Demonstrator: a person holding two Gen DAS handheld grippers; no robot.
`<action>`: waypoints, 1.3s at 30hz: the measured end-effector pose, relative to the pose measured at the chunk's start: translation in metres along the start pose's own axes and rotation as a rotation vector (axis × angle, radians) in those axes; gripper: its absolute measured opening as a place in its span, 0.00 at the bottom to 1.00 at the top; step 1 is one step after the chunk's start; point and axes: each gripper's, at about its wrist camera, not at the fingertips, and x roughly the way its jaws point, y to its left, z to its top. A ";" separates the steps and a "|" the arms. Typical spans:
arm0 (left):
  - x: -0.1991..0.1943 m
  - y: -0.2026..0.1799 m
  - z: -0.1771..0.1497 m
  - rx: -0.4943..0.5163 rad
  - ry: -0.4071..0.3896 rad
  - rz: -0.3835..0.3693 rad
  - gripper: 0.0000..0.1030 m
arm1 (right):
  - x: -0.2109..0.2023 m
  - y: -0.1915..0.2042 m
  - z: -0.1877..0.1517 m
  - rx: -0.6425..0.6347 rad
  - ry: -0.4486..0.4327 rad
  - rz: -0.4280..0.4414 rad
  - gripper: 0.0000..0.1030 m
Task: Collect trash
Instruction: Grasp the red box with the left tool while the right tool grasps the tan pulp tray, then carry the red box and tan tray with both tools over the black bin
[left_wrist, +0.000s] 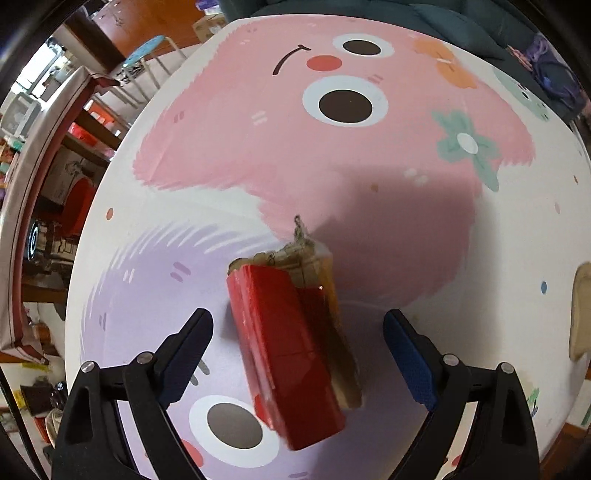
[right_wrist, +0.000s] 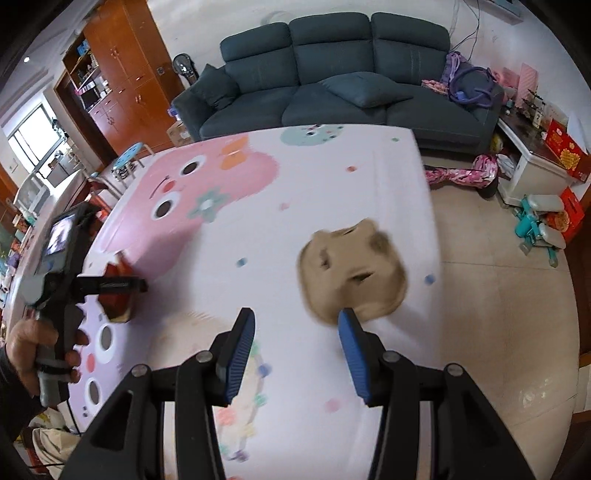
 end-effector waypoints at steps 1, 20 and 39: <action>-0.001 -0.002 0.001 -0.006 -0.007 -0.003 0.81 | 0.003 -0.004 0.004 -0.001 0.000 -0.005 0.47; -0.053 -0.060 -0.022 0.044 -0.037 -0.334 0.42 | 0.067 -0.013 0.032 -0.180 0.079 -0.108 0.62; -0.099 -0.041 -0.050 0.160 -0.100 -0.360 0.42 | 0.042 -0.001 0.015 -0.020 0.032 -0.056 0.62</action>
